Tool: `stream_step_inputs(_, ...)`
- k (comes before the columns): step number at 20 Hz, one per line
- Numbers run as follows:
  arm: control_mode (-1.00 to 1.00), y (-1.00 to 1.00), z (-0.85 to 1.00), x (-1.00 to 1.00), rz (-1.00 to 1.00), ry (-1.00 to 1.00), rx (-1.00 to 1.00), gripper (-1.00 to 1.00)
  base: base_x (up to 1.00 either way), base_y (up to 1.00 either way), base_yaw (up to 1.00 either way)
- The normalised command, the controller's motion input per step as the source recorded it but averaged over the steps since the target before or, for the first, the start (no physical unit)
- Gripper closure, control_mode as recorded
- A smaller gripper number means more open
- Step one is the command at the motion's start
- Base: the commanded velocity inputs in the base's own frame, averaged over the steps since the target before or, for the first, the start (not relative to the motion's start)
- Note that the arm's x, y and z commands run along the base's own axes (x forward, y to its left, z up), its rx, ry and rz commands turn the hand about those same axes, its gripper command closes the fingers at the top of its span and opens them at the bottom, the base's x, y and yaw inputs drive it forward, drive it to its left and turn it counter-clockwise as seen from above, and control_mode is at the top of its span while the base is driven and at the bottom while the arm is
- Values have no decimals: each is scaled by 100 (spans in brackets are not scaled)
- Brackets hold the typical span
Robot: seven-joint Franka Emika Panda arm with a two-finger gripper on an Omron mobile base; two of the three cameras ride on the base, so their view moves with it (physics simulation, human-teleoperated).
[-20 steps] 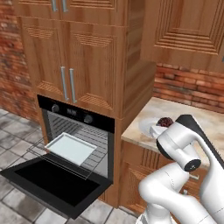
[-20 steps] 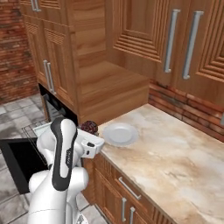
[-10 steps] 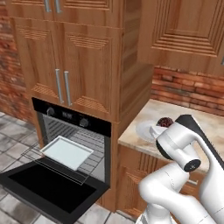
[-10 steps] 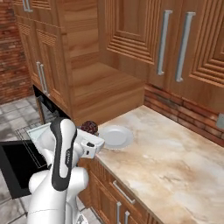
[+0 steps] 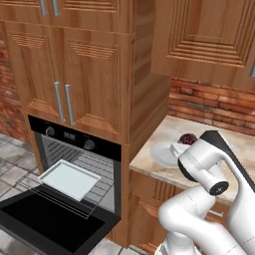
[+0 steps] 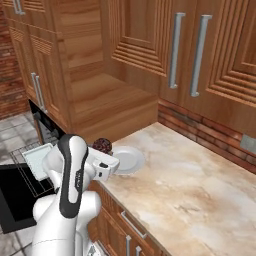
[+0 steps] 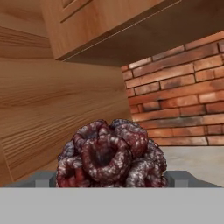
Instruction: Take the baked cake out of the oven and place it on the plate for cooling. Then close the oven door.
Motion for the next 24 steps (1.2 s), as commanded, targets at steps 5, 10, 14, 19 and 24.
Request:
stream_step_inputs(5, 100, 0, 0, 0, 0, 0, 0, 100, 38, 0, 0)
stream_step_inputs(10, 100, 0, 0, 0, 0, 0, 0, 100, 39, 0, 0)
stream_step_inputs(14, -100, 0, -17, 54, 4, 0, -4, 100, 0, 0, 0)
stream_step_inputs(19, -100, -6, -21, 71, 7, 7, -9, 100, 0, 0, 0)
stream_step_inputs(24, -100, -8, -25, 66, 10, 13, -12, 100, 0, 0, 0)
